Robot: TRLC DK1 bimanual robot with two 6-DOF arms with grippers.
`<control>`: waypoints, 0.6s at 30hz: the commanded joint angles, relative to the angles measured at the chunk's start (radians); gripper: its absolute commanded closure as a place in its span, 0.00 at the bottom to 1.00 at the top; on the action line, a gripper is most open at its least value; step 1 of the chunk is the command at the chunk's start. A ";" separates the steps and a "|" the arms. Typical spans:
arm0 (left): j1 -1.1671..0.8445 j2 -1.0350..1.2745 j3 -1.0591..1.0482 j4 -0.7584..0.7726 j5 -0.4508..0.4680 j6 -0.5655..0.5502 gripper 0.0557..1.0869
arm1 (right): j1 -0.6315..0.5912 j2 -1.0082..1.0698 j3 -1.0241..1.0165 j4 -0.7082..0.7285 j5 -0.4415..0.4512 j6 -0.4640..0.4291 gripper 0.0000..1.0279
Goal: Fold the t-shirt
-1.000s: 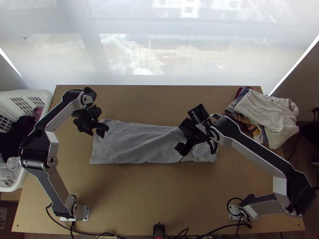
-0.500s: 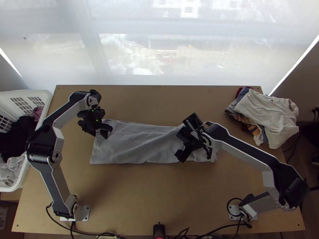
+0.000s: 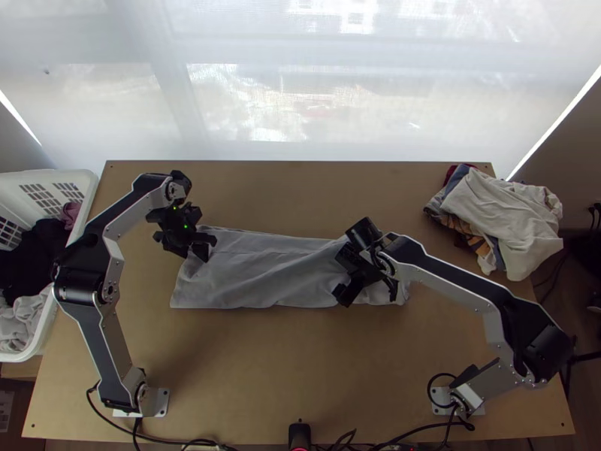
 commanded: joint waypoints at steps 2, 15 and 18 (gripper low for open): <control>-0.007 0.011 -0.001 -0.002 0.078 -0.002 0.53 | -0.012 0.025 -0.016 0.024 0.008 0.006 0.04; 0.007 -0.049 0.090 -0.016 0.164 0.008 0.97 | -0.010 0.031 -0.021 0.040 0.011 0.022 0.04; 0.012 -0.064 0.163 -0.052 0.190 0.012 0.97 | -0.010 0.039 -0.030 0.046 0.014 0.023 0.04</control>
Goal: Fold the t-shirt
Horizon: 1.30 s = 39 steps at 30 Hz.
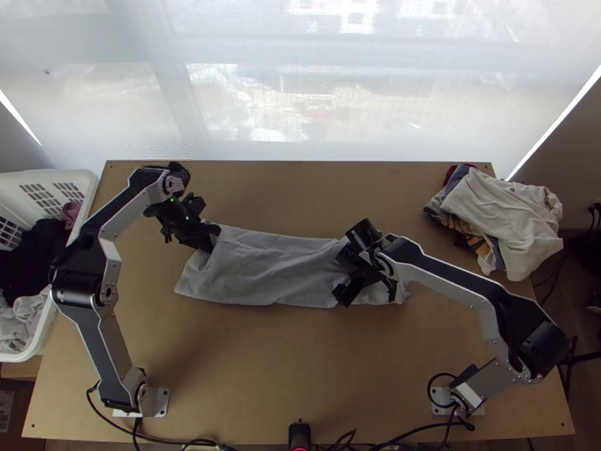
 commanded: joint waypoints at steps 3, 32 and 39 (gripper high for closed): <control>0.000 -0.049 0.167 -0.090 0.072 0.014 0.97 | -0.001 0.020 -0.023 0.014 0.012 0.007 0.04; -0.362 -0.013 0.614 -0.140 0.286 0.003 0.97 | -0.093 -0.271 0.221 -0.259 0.015 -0.005 0.04; -0.444 -0.047 0.615 -0.056 0.274 -0.003 0.97 | -0.170 -0.319 0.319 -0.336 0.015 -0.005 0.04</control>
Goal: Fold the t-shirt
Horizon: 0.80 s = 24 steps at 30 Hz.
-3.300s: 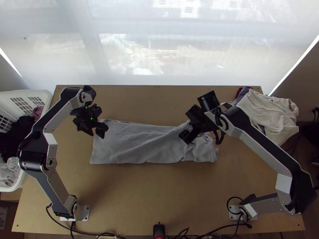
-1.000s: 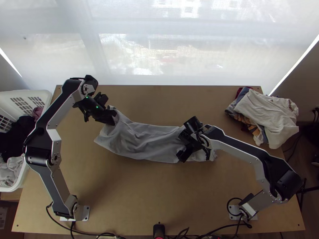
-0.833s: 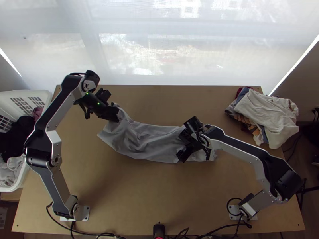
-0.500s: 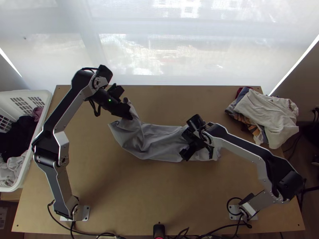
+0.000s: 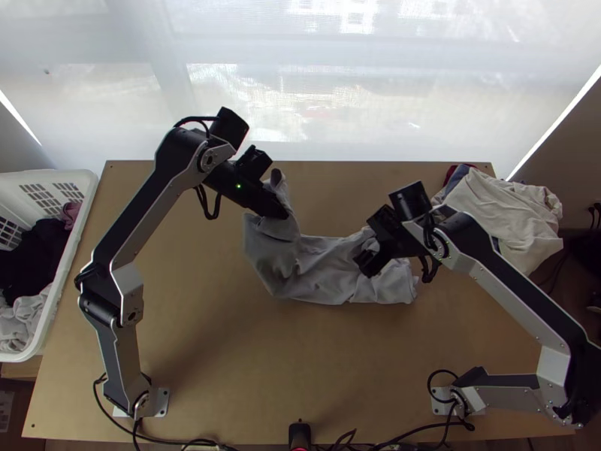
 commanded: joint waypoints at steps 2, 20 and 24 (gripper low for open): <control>-0.110 -0.017 0.021 0.081 -0.009 -0.001 0.97 | -0.098 -0.073 0.096 -0.072 0.002 -0.005 0.04; -0.257 0.156 0.003 0.500 -0.073 -0.149 0.97 | -0.261 -0.148 0.106 -0.135 0.006 0.020 0.04; -0.277 0.187 0.006 0.553 -0.085 -0.172 0.97 | -0.261 -0.150 0.102 -0.135 0.011 0.018 0.04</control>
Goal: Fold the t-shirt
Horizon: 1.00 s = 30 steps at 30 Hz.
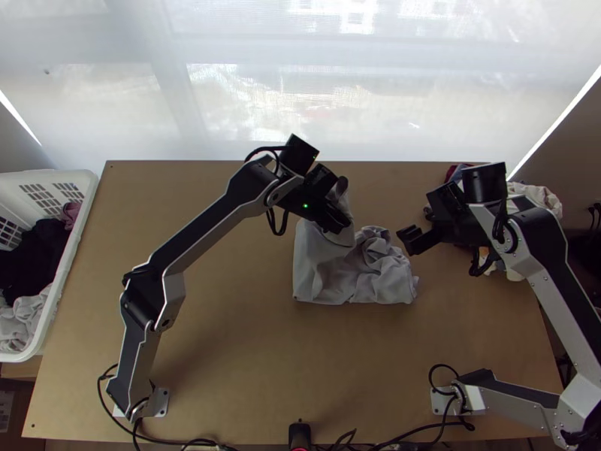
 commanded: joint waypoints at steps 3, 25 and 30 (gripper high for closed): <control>-0.058 0.068 0.010 0.141 -0.027 -0.060 0.97 | -0.026 -0.006 -0.006 -0.005 0.011 -0.003 0.04; -0.182 0.260 0.086 0.284 -0.098 -0.110 0.97 | -0.032 -0.008 -0.040 -0.005 0.012 -0.008 0.04; -0.184 0.247 0.097 0.319 -0.130 -0.110 0.97 | -0.032 -0.019 -0.049 -0.005 0.012 -0.006 0.04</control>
